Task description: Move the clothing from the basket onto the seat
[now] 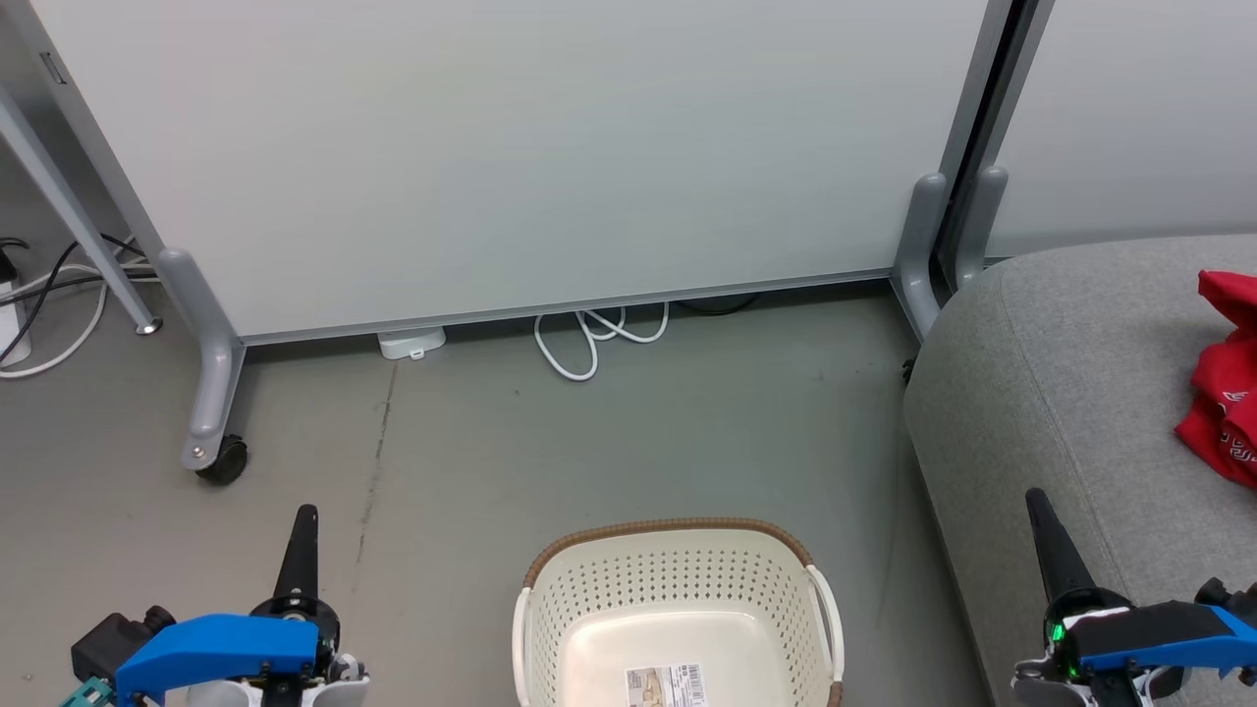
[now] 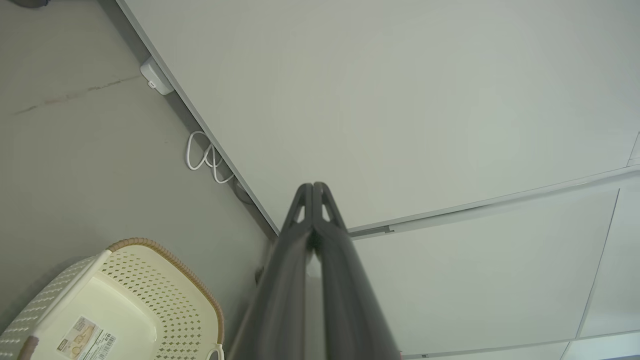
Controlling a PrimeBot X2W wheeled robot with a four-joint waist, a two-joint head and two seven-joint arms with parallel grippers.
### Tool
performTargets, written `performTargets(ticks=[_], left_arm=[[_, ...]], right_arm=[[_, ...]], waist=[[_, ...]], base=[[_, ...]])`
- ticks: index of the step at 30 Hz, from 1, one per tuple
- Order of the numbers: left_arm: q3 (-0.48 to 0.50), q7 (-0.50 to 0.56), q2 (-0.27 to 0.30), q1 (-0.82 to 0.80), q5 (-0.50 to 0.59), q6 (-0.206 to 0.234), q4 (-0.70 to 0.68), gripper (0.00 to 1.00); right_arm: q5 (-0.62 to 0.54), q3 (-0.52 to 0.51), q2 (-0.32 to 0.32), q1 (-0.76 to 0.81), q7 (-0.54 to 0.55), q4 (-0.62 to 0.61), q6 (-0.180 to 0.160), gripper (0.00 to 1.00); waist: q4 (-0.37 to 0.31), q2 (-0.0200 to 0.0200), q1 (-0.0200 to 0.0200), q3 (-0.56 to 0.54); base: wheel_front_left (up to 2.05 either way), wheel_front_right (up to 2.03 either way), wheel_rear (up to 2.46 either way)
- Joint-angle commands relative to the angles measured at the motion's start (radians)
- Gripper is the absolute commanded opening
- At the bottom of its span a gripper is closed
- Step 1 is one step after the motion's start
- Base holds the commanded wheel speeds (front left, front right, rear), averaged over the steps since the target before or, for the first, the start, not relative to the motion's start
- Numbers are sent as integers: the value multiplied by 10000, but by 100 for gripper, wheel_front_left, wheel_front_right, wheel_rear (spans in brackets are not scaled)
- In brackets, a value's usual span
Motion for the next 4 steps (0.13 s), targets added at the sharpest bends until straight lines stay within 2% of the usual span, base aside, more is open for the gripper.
performTargets(ticks=[1,4], left_arm=[[105,52,11,-239,-183,-22,-138,0],[155,133,2,-263,-413,-23,-190,0]], right_arm=[[231,-19,-81,-201,51,-92,6,0],[499,-27,-83,-243,102,-93,6,0]], waist=[[-6,0,0,3],[-26,0,0,12]], base=[[0,0,0],[0,0,0]])
